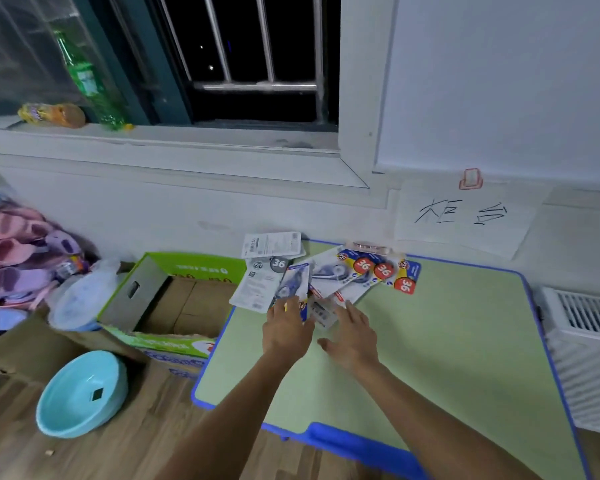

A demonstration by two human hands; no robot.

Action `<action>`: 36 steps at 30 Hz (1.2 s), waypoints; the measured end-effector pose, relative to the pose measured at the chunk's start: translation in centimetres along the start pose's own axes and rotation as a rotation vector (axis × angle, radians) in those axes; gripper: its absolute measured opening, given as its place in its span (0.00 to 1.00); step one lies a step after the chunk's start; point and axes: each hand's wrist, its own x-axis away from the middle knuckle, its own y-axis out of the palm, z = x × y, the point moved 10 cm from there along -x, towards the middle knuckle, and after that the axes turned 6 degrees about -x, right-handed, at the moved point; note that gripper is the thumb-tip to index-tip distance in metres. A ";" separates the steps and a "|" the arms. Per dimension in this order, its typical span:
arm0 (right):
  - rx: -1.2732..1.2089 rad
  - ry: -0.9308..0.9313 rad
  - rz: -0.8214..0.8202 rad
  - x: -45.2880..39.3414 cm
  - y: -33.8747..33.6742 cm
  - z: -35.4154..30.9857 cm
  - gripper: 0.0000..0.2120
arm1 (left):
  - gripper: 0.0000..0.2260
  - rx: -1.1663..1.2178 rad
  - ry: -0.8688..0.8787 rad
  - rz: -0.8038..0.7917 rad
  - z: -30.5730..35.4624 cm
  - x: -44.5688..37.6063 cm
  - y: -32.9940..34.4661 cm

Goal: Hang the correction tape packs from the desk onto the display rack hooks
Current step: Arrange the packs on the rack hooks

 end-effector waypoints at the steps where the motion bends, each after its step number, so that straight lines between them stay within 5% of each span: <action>1: -0.005 0.035 0.018 -0.9 0.2 0.1 0.39 | 0.26 0.003 -0.010 -0.011 -0.4 -1.0 0.2; 6: -0.026 0.133 0.206 -5.1 -1.7 0.4 0.31 | 0.21 0.026 -0.058 -0.038 -1.7 -6.5 1.1; 11: 0.144 0.083 0.277 -8.7 -2.8 -0.5 0.40 | 0.23 -0.097 -0.063 -0.081 -2.3 -9.6 2.6; 20: 0.417 -0.072 0.134 -10.0 -0.1 -1.2 0.27 | 0.19 -0.026 0.012 -0.002 -2.5 -10.5 3.0; 23: 0.464 -0.033 0.060 -8.3 0.9 0.2 0.32 | 0.17 -0.040 0.073 -0.017 -2.0 -10.4 3.1; 27: 0.388 0.144 0.049 -5.5 0.4 2.9 0.44 | 0.21 -0.010 0.104 -0.032 -1.8 -10.2 3.4; 31: 0.307 0.307 0.159 -1.9 -1.6 4.5 0.42 | 0.24 0.077 0.160 0.007 -0.4 -9.2 2.6; 36: -0.088 0.387 0.451 3.4 -5.5 5.5 0.39 | 0.24 0.340 0.338 0.031 4.4 -6.3 1.3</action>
